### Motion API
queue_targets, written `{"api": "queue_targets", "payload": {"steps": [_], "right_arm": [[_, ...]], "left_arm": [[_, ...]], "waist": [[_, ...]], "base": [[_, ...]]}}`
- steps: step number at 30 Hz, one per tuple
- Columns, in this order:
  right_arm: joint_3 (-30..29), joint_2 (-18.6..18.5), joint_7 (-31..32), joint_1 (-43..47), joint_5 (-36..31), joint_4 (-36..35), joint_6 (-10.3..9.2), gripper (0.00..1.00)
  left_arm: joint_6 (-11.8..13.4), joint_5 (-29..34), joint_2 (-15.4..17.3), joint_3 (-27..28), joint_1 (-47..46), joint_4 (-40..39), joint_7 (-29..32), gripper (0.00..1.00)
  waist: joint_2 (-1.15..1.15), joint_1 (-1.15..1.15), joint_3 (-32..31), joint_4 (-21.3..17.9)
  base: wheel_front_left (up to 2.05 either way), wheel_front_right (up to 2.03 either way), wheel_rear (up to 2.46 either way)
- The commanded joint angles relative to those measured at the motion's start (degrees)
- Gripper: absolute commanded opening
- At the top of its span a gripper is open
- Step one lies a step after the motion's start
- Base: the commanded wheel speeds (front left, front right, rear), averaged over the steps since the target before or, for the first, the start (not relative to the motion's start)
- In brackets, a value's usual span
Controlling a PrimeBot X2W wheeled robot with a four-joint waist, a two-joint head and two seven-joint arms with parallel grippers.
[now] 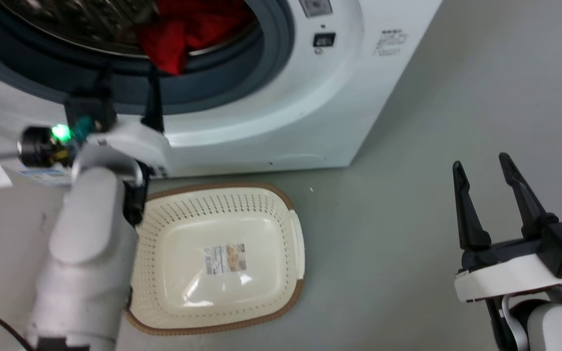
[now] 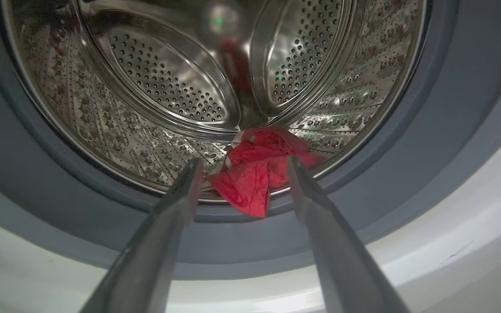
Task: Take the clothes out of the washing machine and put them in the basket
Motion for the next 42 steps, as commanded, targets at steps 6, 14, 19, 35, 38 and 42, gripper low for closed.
{"api": "queue_targets", "payload": {"steps": [6, 14, 19, 35, 38, 42], "right_arm": [[2.1, 0.2, -2.1, -3.8, 1.5, 1.0, -0.04, 1.00], [5.4, 0.2, -3.7, -6.4, 2.6, 3.0, -0.04, 1.00], [7.0, 0.2, -4.4, -7.4, 3.3, 4.0, -0.04, 1.00], [12.3, 0.2, -6.2, -8.2, 7.5, 8.1, -0.04, 1.00], [13.2, 0.1, -6.0, -8.6, 7.9, 8.8, -0.05, 1.00], [13.8, 0.1, -6.2, -9.1, 8.6, 9.5, -0.05, 1.00]], "left_arm": [[-1.0, 0.6, 4.1, 0.1, -12.5, 7.9, 2.9, 1.00], [-1.8, 0.8, 8.3, 0.0, -25.0, 17.2, 7.1, 1.00], [-2.1, 1.5, 10.3, -0.7, -30.5, 21.4, 9.7, 1.00], [-6.0, 1.2, 16.7, -3.7, -46.0, 35.0, 31.9, 1.00], [-6.3, 1.4, 17.1, -4.5, -47.3, 35.9, 36.9, 1.00], [-6.1, 1.1, 17.7, -4.8, -47.4, 36.9, 42.1, 0.35]], "waist": [[0.00, -0.01, 9.7, -5.5], [0.00, -0.01, 14.2, -8.1], [0.00, -0.01, 15.9, -9.7], [0.00, -0.01, 19.8, -15.1], [0.00, -0.01, 20.6, -15.6], [0.00, -0.01, 21.2, -16.0]], "base": [[0.00, 0.00, 0.00], [0.00, 0.00, 0.00], [0.00, 0.00, 0.00], [0.00, 0.00, 0.00], [0.00, 0.00, 0.00], [0.00, 0.00, 0.00]]}}
